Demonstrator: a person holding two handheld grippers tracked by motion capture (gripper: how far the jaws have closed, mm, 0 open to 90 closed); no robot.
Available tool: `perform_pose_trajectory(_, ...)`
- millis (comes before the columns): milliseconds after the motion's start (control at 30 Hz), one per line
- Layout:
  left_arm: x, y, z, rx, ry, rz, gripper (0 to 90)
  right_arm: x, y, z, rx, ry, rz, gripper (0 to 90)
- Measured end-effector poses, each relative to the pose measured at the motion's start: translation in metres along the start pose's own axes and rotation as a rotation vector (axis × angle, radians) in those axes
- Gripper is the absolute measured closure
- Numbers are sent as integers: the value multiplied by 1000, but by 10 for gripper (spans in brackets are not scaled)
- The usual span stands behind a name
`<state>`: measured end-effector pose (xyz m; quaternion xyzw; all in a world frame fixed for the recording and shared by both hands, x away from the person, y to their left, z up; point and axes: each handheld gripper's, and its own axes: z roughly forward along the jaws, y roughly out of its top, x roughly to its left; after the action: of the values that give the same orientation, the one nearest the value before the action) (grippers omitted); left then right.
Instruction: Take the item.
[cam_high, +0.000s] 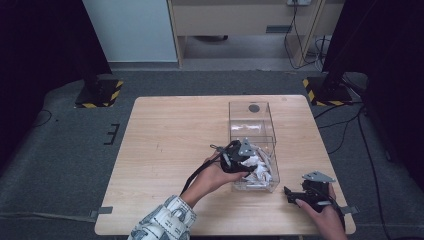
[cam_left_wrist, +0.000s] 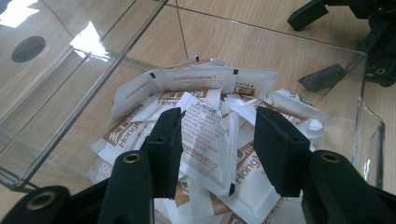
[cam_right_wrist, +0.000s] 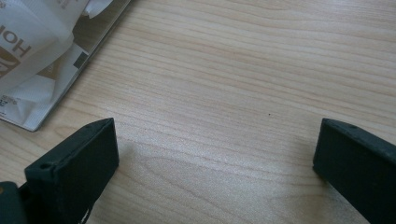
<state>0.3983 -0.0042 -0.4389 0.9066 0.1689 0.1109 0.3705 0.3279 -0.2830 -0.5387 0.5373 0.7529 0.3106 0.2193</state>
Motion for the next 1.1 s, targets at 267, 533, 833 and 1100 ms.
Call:
perform_pose_trajectory(267, -2, 0, 8, 28, -7, 2, 626, 0, 0, 0, 0, 0, 0, 5)
perform_pose_trajectory(533, -1, 2, 7, 41, -24, -24, 883, 0, 0, 0, 0, 0, 0, 5)
perform_pose_trajectory(833, 7, 2, -7, -28, -36, -53, 898, 0, 0, 0, 0, 0, 0, 5)
perform_pose_trajectory(1100, 14, 3, -17, -70, -40, -74, 898, 0, 0, 0, 0, 0, 0, 5)
